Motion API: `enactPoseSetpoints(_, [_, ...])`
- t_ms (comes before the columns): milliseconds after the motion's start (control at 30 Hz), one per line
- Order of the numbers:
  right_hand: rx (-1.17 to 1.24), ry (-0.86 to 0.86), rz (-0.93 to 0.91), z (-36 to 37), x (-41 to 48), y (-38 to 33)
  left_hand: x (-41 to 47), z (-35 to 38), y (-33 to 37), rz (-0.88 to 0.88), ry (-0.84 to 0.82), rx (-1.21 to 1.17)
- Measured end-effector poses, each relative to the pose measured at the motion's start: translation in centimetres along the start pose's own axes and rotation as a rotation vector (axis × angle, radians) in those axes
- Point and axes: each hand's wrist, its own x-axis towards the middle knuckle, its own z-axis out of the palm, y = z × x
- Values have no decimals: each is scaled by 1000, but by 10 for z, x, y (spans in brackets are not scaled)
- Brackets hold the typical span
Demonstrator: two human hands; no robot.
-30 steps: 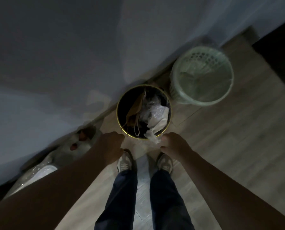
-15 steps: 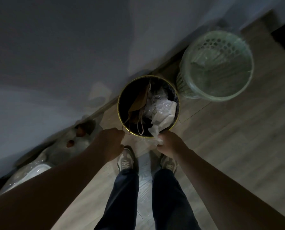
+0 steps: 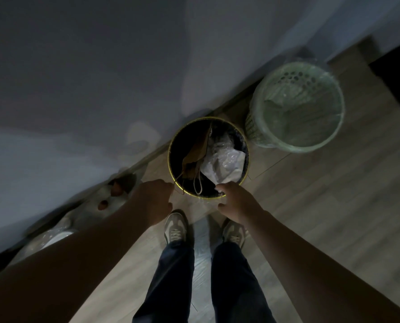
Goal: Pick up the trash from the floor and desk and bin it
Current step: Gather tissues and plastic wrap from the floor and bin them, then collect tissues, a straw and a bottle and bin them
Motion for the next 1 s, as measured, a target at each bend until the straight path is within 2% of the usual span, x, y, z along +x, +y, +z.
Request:
enactPoseSetpoints(200, [-66,78,-45,-49,-56,-23,-46,-43,13,-20,42,0])
enactPoseSetpoints(433, [-175,164,-163,-152,-153,-73,-138,-121,57,-102,157,-116])
enactPoseSetpoints(600, [-267,261,-360,-242,-237,-121,-228,-187,97,-202,356,-284])
enactPoseSetpoints(767, [-372,293,-586,-313,-320,-173,-328,-229,123,-294,545,-348])
enactPoseSetpoints(1000, [-538,293,-943,-354,-425,-294,-489,-257,129,-521,848,-382])
